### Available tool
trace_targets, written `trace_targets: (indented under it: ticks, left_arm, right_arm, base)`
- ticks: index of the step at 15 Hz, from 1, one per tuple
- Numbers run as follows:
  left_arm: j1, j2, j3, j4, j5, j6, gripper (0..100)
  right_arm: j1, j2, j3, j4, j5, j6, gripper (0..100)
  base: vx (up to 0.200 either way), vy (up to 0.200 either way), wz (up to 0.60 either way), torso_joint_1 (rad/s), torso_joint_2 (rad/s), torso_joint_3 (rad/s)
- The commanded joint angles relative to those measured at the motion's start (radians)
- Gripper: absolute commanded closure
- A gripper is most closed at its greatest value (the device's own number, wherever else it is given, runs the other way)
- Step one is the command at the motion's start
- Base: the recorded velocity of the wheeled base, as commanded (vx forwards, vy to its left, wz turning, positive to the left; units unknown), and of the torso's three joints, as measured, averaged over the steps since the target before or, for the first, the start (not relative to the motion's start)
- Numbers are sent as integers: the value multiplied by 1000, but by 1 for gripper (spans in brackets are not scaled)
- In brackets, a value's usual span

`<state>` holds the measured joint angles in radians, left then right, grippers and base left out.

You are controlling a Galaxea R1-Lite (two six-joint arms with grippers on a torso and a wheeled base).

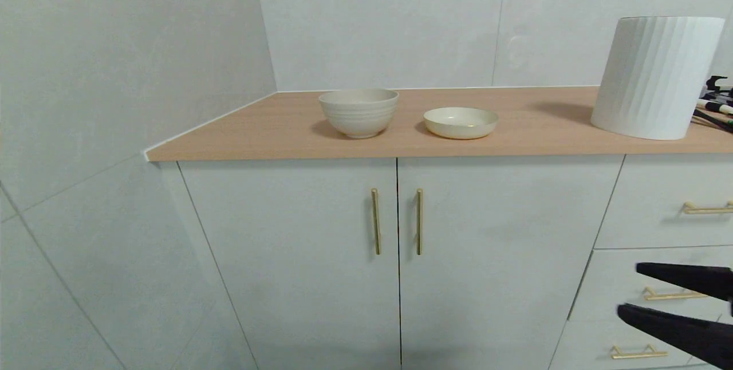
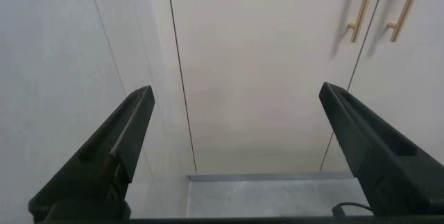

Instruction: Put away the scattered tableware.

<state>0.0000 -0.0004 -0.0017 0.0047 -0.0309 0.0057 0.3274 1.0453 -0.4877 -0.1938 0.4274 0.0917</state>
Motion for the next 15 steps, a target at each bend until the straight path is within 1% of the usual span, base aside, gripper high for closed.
trace_targets:
  ticks: [1, 3, 4, 5, 6, 8, 9, 11, 12, 14, 15]
  left_arm:
    - [0, 0, 0, 0, 0, 0, 0]
    - [0, 0, 0, 0, 0, 0, 0]
    - [0, 0, 0, 0, 0, 0, 0]
    - [0, 0, 0, 0, 0, 0, 0]
    - [0, 0, 0, 0, 0, 0, 0]
    - [0, 0, 0, 0, 0, 0, 0]
    - [0, 0, 0, 0, 0, 0, 0]
    - [0, 0, 0, 0, 0, 0, 0]
    - [0, 0, 0, 0, 0, 0, 0]
    - [0, 0, 0, 0, 0, 0, 0]
    - [0, 0, 0, 0, 0, 0, 0]
  right_arm:
    - [125, 354, -78, -182, 4, 39, 0]
    - [140, 467, -126, -257, 8, 74, 0]
    - [151, 513, -157, -266, 8, 82, 0]
    - [173, 587, -224, -273, 8, 105, 0]
    - [173, 587, -224, -273, 8, 105, 0]
    - [196, 746, -396, -274, 10, 145, 0]
    - [197, 791, -440, -274, 8, 148, 0]
    - [199, 840, -486, -276, 8, 177, 0]
    - [199, 877, -523, -299, 10, 194, 0]
    - [208, 932, -539, -338, 7, 224, 0]
    - [217, 972, -534, -415, 5, 246, 0]
  base:
    - [0, 0, 0, 0, 0, 0]
    - [0, 0, 0, 0, 0, 0]
    - [0, 0, 0, 0, 0, 0]
    - [0, 0, 0, 0, 0, 0]
    - [0, 0, 0, 0, 0, 0]
    - [0, 0, 0, 0, 0, 0]
    - [0, 0, 0, 0, 0, 0]
    - [0, 0, 0, 0, 0, 0]
    - [0, 0, 0, 0, 0, 0]
    - [0, 0, 0, 0, 0, 0]
    - [0, 0, 0, 0, 0, 0]
